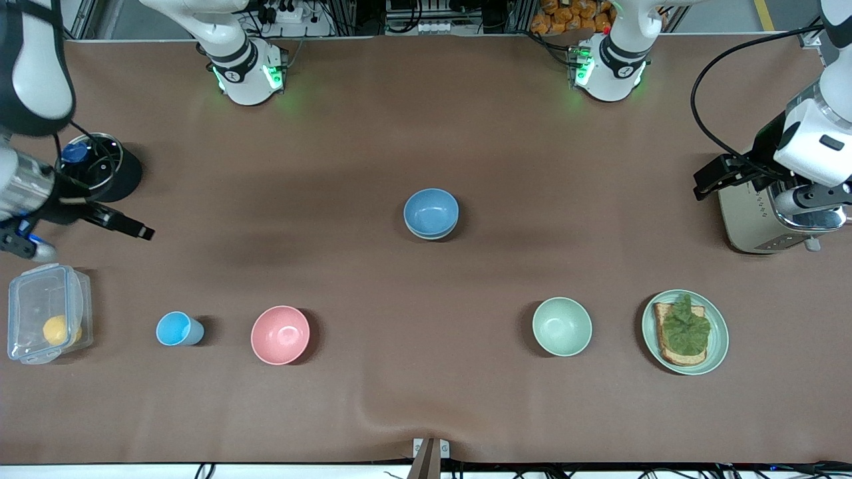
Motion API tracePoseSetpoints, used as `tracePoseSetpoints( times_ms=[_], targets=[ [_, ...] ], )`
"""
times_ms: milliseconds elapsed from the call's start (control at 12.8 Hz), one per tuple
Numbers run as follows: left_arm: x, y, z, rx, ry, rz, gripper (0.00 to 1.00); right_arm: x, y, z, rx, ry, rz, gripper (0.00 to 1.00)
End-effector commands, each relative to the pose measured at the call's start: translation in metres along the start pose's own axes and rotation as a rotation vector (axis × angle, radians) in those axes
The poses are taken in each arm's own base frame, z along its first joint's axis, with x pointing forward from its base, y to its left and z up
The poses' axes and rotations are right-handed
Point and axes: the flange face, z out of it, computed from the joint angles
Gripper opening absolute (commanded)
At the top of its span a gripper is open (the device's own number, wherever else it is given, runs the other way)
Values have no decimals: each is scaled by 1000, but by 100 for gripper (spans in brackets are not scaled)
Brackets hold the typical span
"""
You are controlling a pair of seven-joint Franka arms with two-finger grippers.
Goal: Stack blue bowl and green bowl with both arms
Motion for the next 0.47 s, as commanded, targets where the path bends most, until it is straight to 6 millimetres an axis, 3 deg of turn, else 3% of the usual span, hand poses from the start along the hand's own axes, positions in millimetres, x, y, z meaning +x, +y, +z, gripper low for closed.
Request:
tracePoseSetpoints(
  times_ms=[0,156,391],
  targets=[
    [-5,-2,-10,-17,-7,16,100,-25,-29,-39,-75,85,-97,100],
    [-9,-7,-14,-15,-16,10,100,-30,-39,-57,-102,120,-128,100],
    [-9,-7,-23,-11,-7,9,100,-33,-40,-53,-111,93,-131,100]
  ],
)
